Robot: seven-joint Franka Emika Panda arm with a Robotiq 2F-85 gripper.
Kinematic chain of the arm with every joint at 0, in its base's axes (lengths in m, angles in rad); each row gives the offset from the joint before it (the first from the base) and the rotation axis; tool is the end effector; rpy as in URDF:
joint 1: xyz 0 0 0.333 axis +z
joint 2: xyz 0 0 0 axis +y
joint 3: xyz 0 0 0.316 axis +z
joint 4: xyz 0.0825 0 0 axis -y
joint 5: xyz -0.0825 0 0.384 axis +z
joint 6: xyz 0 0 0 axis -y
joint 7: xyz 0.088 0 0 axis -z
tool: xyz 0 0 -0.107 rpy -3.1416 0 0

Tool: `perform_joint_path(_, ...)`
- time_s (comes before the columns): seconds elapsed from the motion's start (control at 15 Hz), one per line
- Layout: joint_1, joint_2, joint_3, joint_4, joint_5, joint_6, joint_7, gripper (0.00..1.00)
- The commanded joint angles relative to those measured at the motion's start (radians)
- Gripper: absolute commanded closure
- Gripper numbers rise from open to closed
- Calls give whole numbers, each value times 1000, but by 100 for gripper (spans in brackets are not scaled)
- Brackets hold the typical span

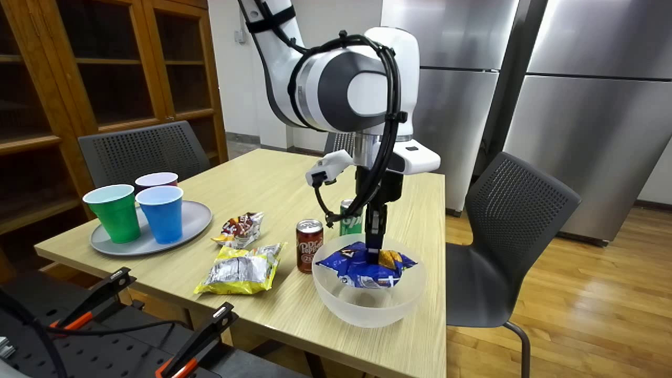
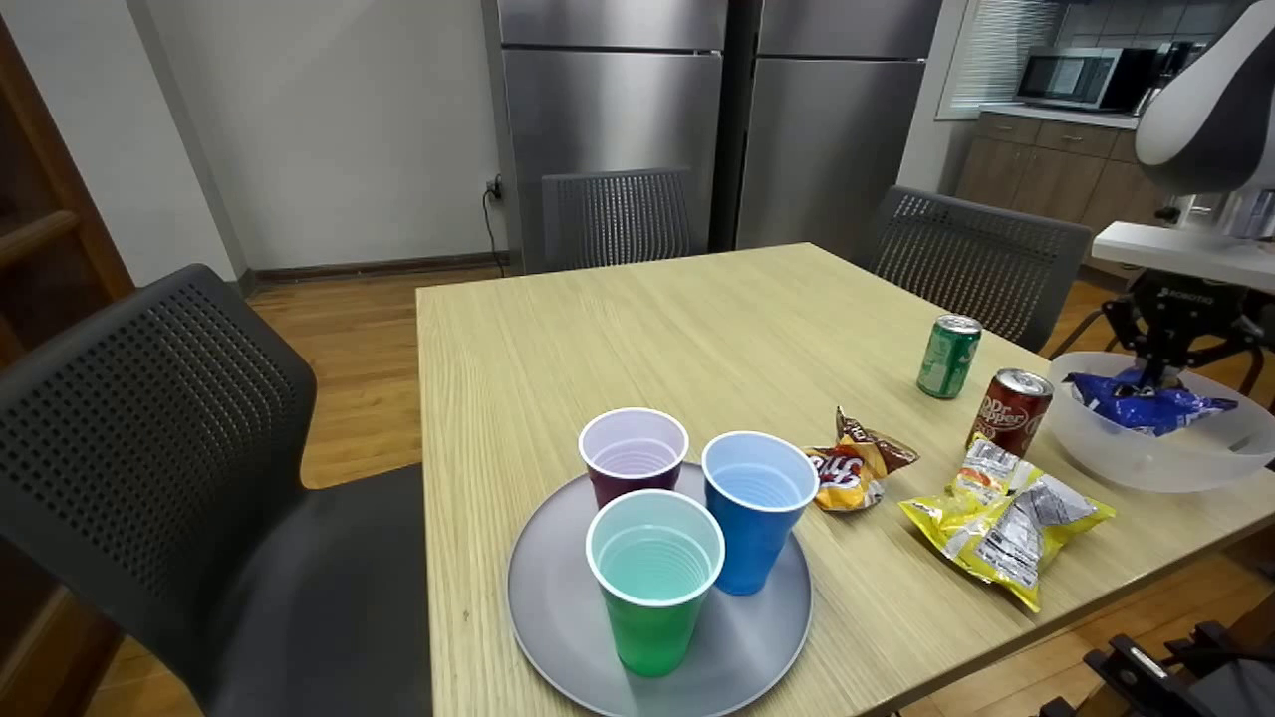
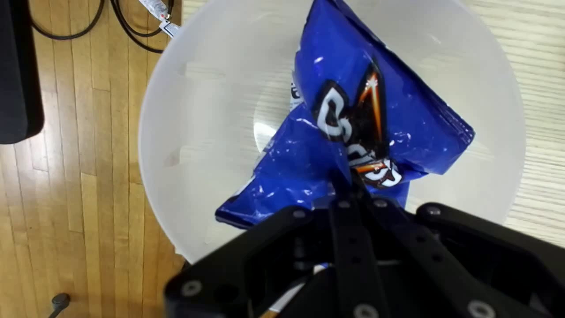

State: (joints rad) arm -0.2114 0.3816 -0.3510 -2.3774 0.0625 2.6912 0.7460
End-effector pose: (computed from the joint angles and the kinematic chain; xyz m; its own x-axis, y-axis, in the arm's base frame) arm 0.4157 -0.2756 0.1695 0.2259 -0.9733 0.0411 -0.9699 -0.2208 0.1029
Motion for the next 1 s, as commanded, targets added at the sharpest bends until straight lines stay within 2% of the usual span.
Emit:
perform_joint_path(0.0, 21, 67, -11, 74, 31, -64, 19, 100)
perform_joint_path(0.8, 31, 146, -15, 136, 59, -111, 23, 100)
perform_joint_path(0.87, 36, 143, -18, 134, 54, -114, 24, 96)
perform_joint_path(0.93, 41, 135, -21, 128, 49, -114, 23, 73)
